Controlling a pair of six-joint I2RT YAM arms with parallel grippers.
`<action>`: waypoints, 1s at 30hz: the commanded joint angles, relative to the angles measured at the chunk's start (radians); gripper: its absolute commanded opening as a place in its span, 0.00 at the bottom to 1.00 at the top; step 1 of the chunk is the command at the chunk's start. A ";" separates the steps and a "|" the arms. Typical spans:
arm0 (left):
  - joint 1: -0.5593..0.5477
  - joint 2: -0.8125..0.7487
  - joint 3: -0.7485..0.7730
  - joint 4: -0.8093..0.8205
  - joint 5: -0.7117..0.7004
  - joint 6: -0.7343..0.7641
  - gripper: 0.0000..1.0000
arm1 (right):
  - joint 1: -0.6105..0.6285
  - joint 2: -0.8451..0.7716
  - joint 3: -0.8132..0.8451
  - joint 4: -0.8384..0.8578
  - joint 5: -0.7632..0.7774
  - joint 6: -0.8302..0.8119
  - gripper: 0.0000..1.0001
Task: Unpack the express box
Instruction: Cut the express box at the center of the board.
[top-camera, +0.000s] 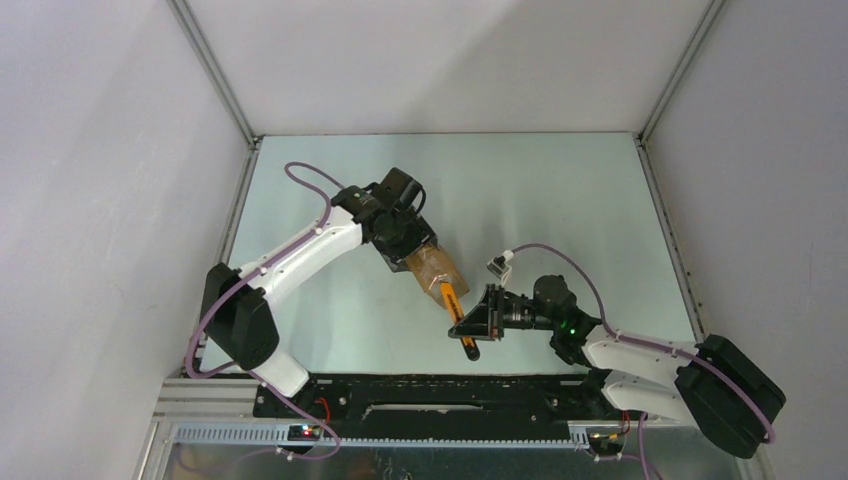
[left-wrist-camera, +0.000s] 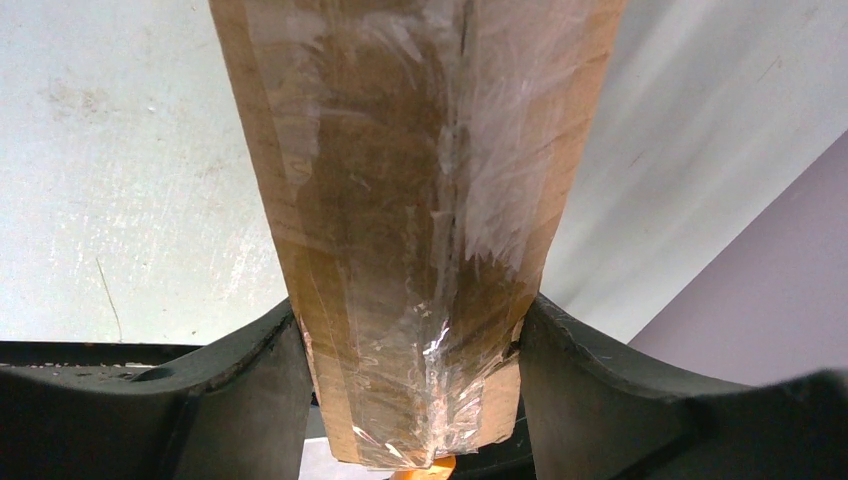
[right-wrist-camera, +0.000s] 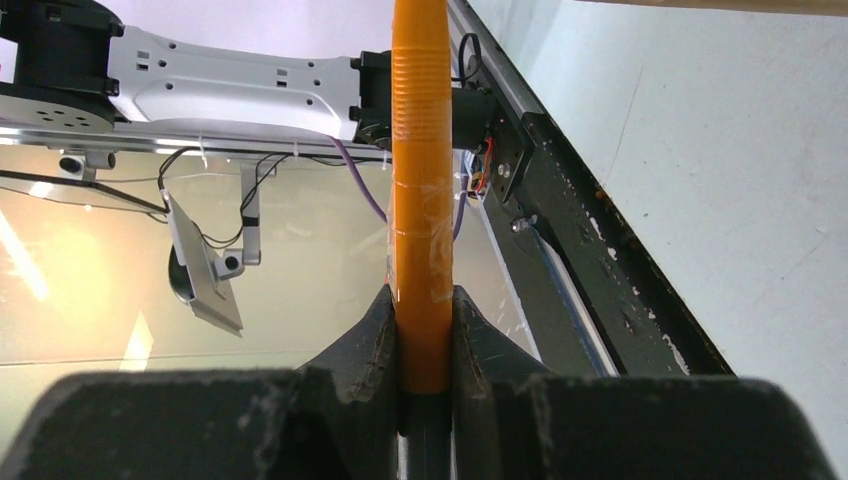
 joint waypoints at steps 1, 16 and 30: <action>-0.004 -0.046 -0.022 0.022 0.015 -0.014 0.45 | 0.002 0.031 0.010 0.079 0.004 -0.002 0.00; -0.007 -0.039 -0.008 0.020 0.022 -0.014 0.44 | 0.059 0.098 0.035 0.110 -0.015 0.012 0.00; -0.024 -0.018 0.025 -0.039 -0.010 -0.001 0.44 | 0.100 0.196 0.087 0.148 -0.096 0.022 0.00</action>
